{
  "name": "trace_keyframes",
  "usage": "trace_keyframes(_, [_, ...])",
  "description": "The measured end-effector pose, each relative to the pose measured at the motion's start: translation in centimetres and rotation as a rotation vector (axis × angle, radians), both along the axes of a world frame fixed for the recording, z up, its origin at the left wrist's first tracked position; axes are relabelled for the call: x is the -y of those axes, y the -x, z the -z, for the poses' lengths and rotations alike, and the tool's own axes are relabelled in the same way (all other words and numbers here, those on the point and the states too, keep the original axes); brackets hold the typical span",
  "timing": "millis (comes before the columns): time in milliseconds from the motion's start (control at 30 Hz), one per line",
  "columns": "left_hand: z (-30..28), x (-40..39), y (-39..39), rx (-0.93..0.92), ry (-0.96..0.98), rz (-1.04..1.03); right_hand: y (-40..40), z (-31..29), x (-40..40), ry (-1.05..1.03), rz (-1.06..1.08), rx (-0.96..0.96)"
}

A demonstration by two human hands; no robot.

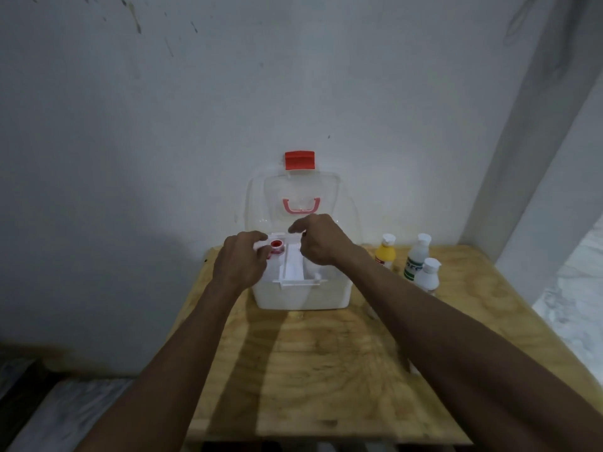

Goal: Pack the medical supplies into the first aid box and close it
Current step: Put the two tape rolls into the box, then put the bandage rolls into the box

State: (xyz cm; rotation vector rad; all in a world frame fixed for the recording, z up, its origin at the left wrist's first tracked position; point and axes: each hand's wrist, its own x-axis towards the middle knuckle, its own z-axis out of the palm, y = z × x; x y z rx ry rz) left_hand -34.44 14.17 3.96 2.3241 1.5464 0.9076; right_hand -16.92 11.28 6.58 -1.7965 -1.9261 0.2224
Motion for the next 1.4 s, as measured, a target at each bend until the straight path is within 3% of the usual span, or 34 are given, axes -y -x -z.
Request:
trace_keyframes(367, [-0.5,8.8,-3.6,0.135,-0.184,0.108,-5.4,-2.2,12.1,0.003,0.148,-0.101])
trace_keyframes(467, [0.9,12.0,-6.4,0.178,-0.141,0.185,-7.7,-0.4,16.1,0.010,0.269,-0.106])
trace_keyframes(600, [4.0,13.6,-10.2,0.074,-0.052,0.297,-9.0,3.1,19.4,0.103,0.422,-0.098])
trace_keyframes(867, [6.3,13.2,-15.8,0.001,0.209,0.237,-8.4,7.5,20.1,0.206,0.567,-0.123])
trace_keyframes(1167, [6.0,13.5,-17.2,-0.052,0.246,0.151,-8.8,8.0,18.9,0.241,0.588,-0.242])
trace_keyframes(1300, [5.4,14.6,-16.1,0.036,0.259,0.144,-8.9,7.3,19.8,0.241,0.609,-0.280])
trace_keyframes(1400, [4.2,15.4,-13.8,0.172,0.163,0.170,-8.4,5.6,20.4,0.156,0.572,-0.349])
